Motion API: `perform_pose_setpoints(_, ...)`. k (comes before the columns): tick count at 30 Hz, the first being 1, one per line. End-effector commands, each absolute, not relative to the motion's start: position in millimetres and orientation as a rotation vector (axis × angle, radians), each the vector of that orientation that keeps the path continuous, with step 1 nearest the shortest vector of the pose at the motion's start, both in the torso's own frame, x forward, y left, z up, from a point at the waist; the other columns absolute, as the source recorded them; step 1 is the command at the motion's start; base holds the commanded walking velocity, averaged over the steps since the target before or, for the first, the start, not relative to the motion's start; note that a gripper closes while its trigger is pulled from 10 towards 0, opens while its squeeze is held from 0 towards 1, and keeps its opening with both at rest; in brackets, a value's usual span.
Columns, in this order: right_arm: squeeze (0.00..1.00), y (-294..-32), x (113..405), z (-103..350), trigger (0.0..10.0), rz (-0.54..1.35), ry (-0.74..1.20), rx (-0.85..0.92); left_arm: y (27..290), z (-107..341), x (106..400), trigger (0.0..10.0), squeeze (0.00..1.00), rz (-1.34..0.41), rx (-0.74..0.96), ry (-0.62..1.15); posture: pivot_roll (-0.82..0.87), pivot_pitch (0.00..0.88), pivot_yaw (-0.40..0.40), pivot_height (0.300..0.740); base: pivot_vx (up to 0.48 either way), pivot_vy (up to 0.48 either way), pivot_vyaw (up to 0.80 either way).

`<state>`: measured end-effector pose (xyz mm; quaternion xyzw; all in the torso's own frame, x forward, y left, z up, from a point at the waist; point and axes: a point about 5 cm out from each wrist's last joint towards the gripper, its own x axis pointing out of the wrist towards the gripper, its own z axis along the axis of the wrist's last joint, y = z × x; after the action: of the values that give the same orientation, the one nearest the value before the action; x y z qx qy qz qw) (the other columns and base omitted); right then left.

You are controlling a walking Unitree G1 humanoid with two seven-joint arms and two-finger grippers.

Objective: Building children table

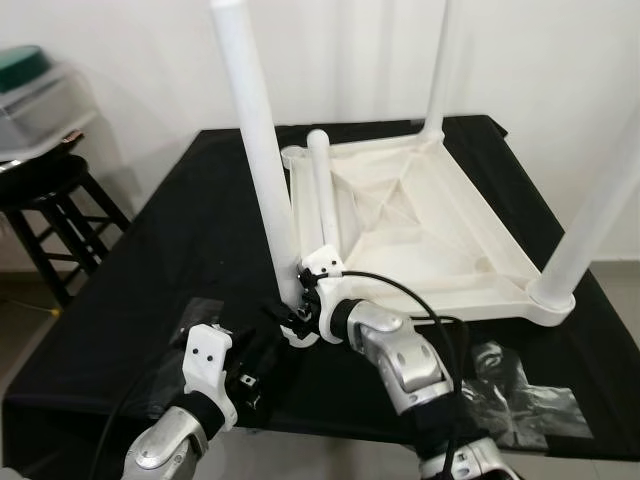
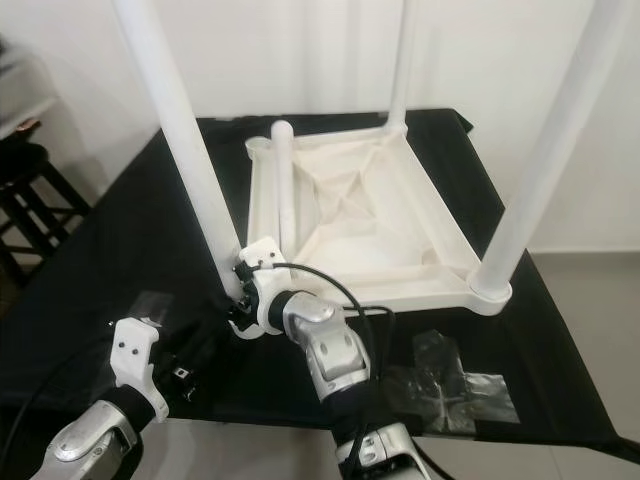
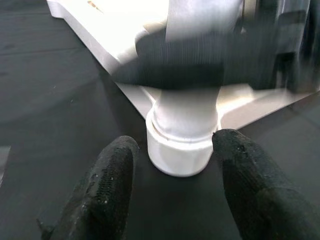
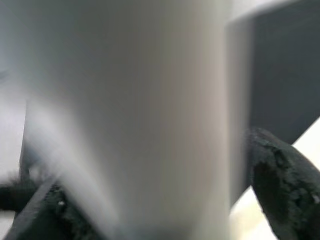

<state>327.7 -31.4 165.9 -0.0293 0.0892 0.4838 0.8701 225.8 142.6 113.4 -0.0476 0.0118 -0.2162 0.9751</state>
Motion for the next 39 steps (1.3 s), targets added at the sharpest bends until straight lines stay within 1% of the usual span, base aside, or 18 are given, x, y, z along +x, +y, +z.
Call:
perform_pose_setpoints(1, 1.00, -31.2, 331.0, 182.7, 10.0, 1.164, 0.116, -0.055, 144.5, 108.9, 225.5, 10.0, 0.00, -0.431, -0.088, 0.048, 0.02, 0.059, 0.080, 0.740, 0.000, 0.000, 0.00)
perform_pose_setpoints(3, 1.00, -33.7, 333.0, 187.5, 10.0, 1.225, 0.105, -0.062, 144.3, 108.6, 225.9, 10.0, 0.00, -0.431, -0.088, 0.049, 0.02, 0.059, 0.080, 0.740, 0.000, 0.000, 0.00)
perform_pose_setpoints(4, 0.80, -40.2, 329.0, 188.7, 10.0, 1.390, 0.109, -0.154, 144.0, 108.1, 226.5, 10.0, 0.00, -0.431, -0.086, 0.049, 0.03, 0.047, 0.075, 0.740, 0.000, 0.000, 0.00)
perform_pose_setpoints(6, 0.80, -46.6, 325.2, 188.6, 10.0, 1.511, 0.111, -0.245, 143.8, 107.6, 227.1, 10.0, 0.00, -0.429, -0.084, 0.049, 0.03, 0.043, 0.073, 0.740, 0.000, 0.000, 0.00)
perform_pose_setpoints(7, 0.00, -52.6, 326.4, 189.7, 10.0, 1.579, 0.133, -0.311, 143.8, 107.5, 227.2, 10.0, 0.00, -0.426, -0.080, 0.048, 0.03, 0.043, 0.073, 0.740, 0.000, 0.000, 0.00)
perform_pose_setpoints(12, 0.00, -60.1, 354.9, 210.1, 10.0, 1.546, 0.168, -0.322, 145.2, 107.0, 225.9, 10.0, 0.00, -0.407, -0.064, 0.042, 0.04, 0.034, 0.067, 0.740, 0.000, 0.000, 0.00)
perform_pose_setpoints(16, 0.00, -62.0, 360.3, 212.6, 10.0, 1.551, 0.196, -0.294, 146.4, 107.7, 223.8, 10.0, 0.00, -0.394, -0.046, 0.036, 0.05, 0.034, 0.066, 0.740, 0.000, 0.000, 0.00)
perform_pose_setpoints(17, 0.00, -62.1, 361.1, 210.8, 1.4, 1.554, 0.209, -0.284, 147.8, 107.7, 222.5, 10.0, 0.00, -0.381, -0.037, 0.033, 0.05, 0.039, 0.065, 0.740, 0.000, 0.000, 0.00)
perform_pose_setpoints(19, 0.00, -62.1, 361.5, 209.3, 1.4, 1.556, 0.216, -0.280, 148.7, 107.8, 221.5, 10.0, 0.00, -0.372, -0.032, 0.031, 0.05, 0.040, 0.065, 0.740, 0.000, 0.000, 0.00)
perform_pose_setpoints(20, 0.00, -63.7, 360.6, 203.2, 0.0, 1.570, 0.241, -0.293, 150.1, 107.6, 220.3, 10.0, 0.00, -0.358, -0.025, 0.032, 0.05, 0.040, 0.067, 0.740, 0.000, 0.000, 0.00)
perform_pose_setpoints(25, 0.00, -73.7, 358.9, 186.8, 0.0, 1.584, 0.298, -0.311, 151.7, 107.9, 218.9, 10.0, 0.00, -0.337, -0.016, 0.031, 0.05, 0.047, 0.074, 0.740, 0.000, 0.000, 0.00)
perform_pose_setpoints(31, 0.00, -84.1, 364.6, 168.6, 0.0, 1.430, 0.331, -0.389, 151.8, 107.5, 220.1, 10.0, 0.00, -0.327, -0.019, 0.025, 0.04, 0.050, 0.074, 0.740, 0.000, 0.000, 0.00)
perform_pose_setpoints(33, 0.00, -87.6, 362.9, 141.7, 0.0, 1.202, 0.370, -0.449, 151.8, 107.8, 219.9, 10.0, 0.00, -0.327, -0.033, 0.025, 0.03, 0.063, 0.049, 0.740, 0.000, 0.000, 0.00)
perform_pose_setpoints(34, 0.00, -87.6, 362.9, 141.7, 0.0, 1.202, 0.370, -0.449, 151.8, 107.8, 219.9, 10.0, 0.00, -0.327, -0.033, 0.025, 0.03, 0.063, 0.049, 0.740, 0.000, 0.000, 0.00)
perform_pose_setpoints(35, 0.00, -88.4, 360.2, 121.5, 0.0, 0.725, 0.349, -0.330, 153.3, 108.2, 219.8, 10.0, 0.00, -0.323, -0.046, 0.027, 0.03, 0.074, 0.050, 0.740, 0.000, 0.000, 0.00)
perform_pose_setpoints(37, 0.00, -88.4, 360.2, 121.5, 0.0, 0.725, 0.349, -0.330, 153.3, 108.2, 219.8, 10.0, 0.00, -0.323, -0.046, 0.027, 0.03, 0.074, 0.050, 0.740, 0.000, 0.000, 0.00)
perform_pose_setpoints(38, 0.00, -81.5, 336.8, 112.1, 0.0, 0.548, 0.373, -0.163, 155.0, 108.5, 221.3, 10.0, 0.00, -0.318, -0.045, 0.030, 0.00, 0.084, 0.087, 0.740, 0.000, 0.000, 0.00)
perform_pose_setpoints(39, 0.00, -70.4, 321.6, 111.5, 0.0, 0.635, 0.379, -0.130, 155.3, 108.4, 222.3, 10.0, 0.00, -0.317, -0.043, 0.032, 0.00, 0.084, 0.087, 0.740, 0.000, 0.000, 0.00)
